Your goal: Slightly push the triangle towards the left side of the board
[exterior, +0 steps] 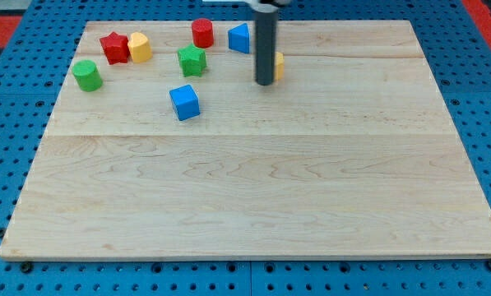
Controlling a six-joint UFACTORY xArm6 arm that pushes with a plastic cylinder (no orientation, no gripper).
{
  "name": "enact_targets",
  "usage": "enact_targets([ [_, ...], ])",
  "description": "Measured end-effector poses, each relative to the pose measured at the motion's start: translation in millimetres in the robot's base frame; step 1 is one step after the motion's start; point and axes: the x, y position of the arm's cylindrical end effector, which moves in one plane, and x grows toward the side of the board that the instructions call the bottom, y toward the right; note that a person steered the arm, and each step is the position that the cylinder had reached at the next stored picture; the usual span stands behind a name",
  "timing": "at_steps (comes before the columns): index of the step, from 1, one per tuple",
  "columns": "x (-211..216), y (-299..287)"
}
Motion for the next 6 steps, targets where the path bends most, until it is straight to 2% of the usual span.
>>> enact_targets([
  [1, -32, 74],
  [2, -108, 88],
  [3, -149, 38],
  [4, -128, -34],
  [5, -98, -64],
  [6, -91, -18],
])
